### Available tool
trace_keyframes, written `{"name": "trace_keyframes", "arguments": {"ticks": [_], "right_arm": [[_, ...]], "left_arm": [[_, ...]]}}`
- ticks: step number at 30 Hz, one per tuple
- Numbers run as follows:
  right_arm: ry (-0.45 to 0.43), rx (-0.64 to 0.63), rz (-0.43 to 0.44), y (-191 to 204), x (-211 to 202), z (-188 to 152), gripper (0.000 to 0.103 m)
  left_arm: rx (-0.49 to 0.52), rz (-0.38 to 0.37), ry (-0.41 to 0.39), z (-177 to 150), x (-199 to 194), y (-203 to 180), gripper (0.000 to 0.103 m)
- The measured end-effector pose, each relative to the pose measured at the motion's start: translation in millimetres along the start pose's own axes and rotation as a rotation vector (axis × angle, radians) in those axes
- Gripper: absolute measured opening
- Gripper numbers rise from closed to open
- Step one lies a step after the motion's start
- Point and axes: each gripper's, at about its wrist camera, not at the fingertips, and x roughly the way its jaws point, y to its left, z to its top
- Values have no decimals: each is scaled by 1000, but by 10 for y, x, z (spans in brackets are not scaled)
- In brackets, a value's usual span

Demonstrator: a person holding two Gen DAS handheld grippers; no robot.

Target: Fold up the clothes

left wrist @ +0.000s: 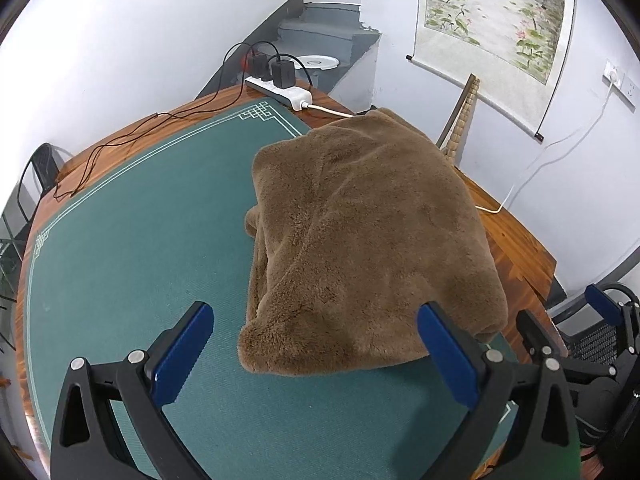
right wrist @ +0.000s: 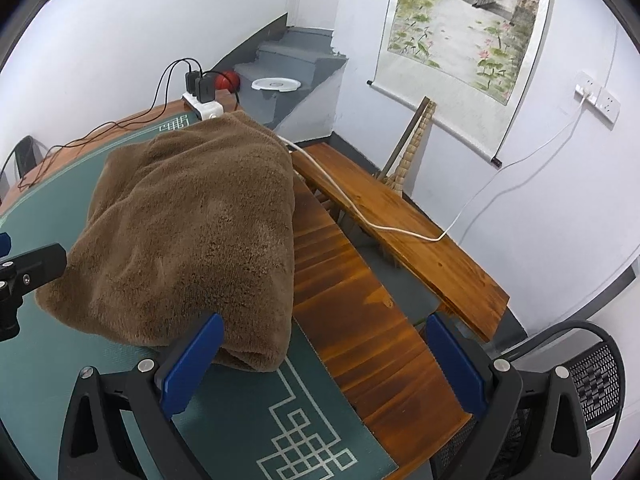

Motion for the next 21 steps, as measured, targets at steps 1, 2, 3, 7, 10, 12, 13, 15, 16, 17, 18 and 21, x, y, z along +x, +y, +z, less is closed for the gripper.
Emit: {"name": "trace_keyframes", "arguments": {"ticks": [1,2,3,7,10,12,13,15,16,17,18,21], "right_arm": [[7,-9,4,10,9,-10,102],[15,-20,6,26,14,-28,102],[26,-36,8,46,27,-43,102],[57,-68,27,92,46,-96,102],[58,-64,36,76,18,-109,102],[49,-53,36,44,-16,-90,102],[45,-51,34,29,-29,-78,102],[34,-47,27,0,-51,-57,102],[32,-42,25,-11,-55,-51,102],[30,-38,23,-21,-59,-46,102],[29,-30,24,-36,-61,-46,102],[27,-11,32,-72,-61,-28,102]], "left_arm": [[3,1,4,-6,9,-6,102],[5,0,10,-18,18,-9,102],[8,-1,16,-31,27,-12,102],[12,-8,51,-130,55,-15,102],[11,-5,57,-168,49,-17,102],[9,0,52,-179,25,-17,102],[7,3,46,-180,6,-17,102],[5,13,36,-185,-31,-9,102],[3,19,32,-186,-40,-4,102],[0,23,31,-189,-46,5,102],[-4,27,32,-192,-49,17,102],[-17,33,41,-212,-50,67,102]]}}
